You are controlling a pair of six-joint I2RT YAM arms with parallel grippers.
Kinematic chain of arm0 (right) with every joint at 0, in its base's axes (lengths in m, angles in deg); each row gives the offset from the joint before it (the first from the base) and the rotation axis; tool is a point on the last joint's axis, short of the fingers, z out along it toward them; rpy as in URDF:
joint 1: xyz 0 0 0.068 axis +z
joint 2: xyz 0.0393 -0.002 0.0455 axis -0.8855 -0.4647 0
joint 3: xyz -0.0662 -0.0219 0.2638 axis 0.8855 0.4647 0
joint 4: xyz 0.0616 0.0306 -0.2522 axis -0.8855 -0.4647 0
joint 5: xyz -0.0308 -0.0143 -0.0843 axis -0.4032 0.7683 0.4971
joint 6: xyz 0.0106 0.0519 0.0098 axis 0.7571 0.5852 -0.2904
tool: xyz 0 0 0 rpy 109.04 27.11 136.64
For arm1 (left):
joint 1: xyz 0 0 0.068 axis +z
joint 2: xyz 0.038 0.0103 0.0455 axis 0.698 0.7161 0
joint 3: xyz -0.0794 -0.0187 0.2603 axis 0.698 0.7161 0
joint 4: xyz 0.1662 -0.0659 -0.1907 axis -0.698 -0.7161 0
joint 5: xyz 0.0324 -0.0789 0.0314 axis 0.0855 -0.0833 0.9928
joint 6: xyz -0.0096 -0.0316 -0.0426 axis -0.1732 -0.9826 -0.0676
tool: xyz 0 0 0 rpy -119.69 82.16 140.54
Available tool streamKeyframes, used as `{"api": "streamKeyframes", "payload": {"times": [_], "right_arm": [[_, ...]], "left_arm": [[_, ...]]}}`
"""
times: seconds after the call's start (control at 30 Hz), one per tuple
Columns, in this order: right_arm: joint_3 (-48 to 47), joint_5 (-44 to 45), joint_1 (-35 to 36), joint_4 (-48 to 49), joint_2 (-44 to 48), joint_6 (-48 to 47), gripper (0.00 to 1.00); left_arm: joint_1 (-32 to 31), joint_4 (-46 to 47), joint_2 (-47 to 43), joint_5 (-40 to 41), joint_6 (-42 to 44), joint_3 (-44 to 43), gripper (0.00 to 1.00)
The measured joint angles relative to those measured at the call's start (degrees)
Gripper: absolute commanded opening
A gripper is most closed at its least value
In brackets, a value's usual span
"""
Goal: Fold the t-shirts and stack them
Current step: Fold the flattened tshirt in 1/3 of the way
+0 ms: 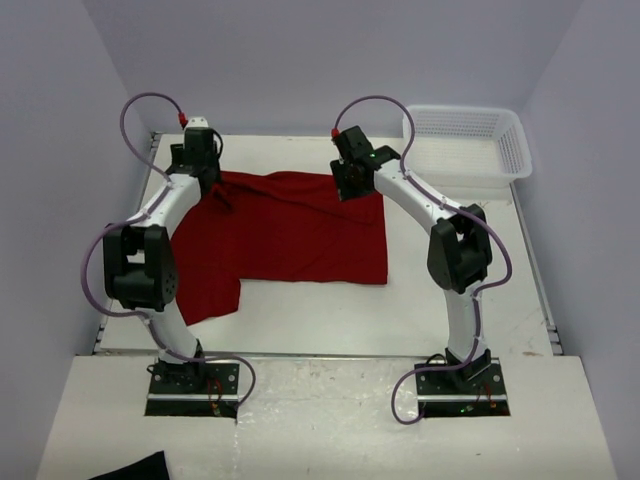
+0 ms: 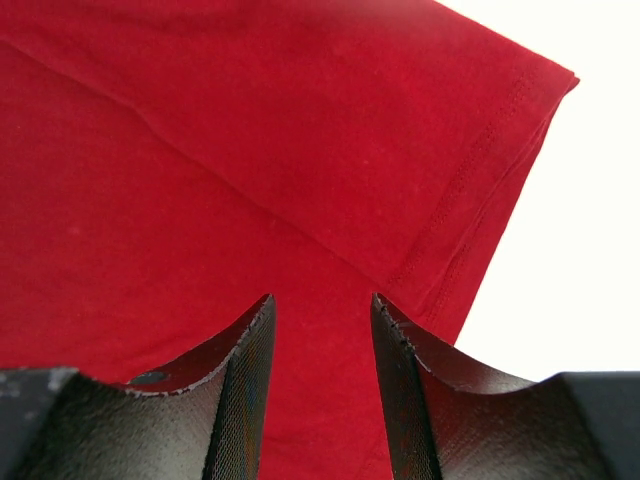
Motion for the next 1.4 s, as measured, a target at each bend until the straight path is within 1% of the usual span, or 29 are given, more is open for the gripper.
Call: {"api": "streamKeyframes", "payload": {"times": [0.13, 0.27, 0.3, 0.37, 0.47, 0.6, 0.77, 0.93, 1.07, 1.4], "right_arm": [[-0.2, 0.1, -0.2, -0.8, 0.0, 0.1, 0.45], [-0.2, 0.1, -0.6, -1.4, 0.0, 0.1, 0.45], [-0.2, 0.1, -0.8, -1.5, 0.0, 0.1, 0.45], [0.0, 0.0, -1.4, -1.7, 0.1, 0.1, 0.45], [0.9, 0.0, -2.2, -1.8, 0.8, 0.1, 0.45], [2.2, 0.0, -3.1, -1.8, 2.4, 0.1, 0.45], [3.0, -0.7, -3.3, -1.7, 4.0, 0.1, 0.45], [3.4, -1.2, -3.6, -1.4, 4.2, 0.0, 0.45], [3.6, -1.3, -4.2, -1.3, 4.2, 0.0, 0.45], [4.5, -1.7, -5.4, -0.3, 4.2, 0.0, 0.45]], "left_arm": [[-1.8, 0.6, -3.9, 1.0, -1.8, 1.6, 0.75], [-3.9, 1.2, -4.6, -1.6, -4.0, 5.0, 0.74], [-4.2, 1.3, -4.6, -2.7, -4.8, 6.3, 0.68], [-4.3, 1.1, -4.6, -5.3, -6.3, 8.8, 0.62], [-4.3, 1.1, -4.6, -8.5, -8.0, 11.6, 0.59], [-4.6, 1.5, -4.6, -9.6, -9.9, 13.7, 0.57], [-5.6, 3.0, -3.2, -9.6, -10.8, 13.9, 0.56], [-6.5, 3.7, 1.8, -9.2, -11.0, 13.6, 0.56], [-6.6, 3.3, 6.1, -8.3, -11.3, 11.7, 0.54], [-6.6, 3.2, 9.2, -4.8, -11.4, 7.6, 0.53]]}}
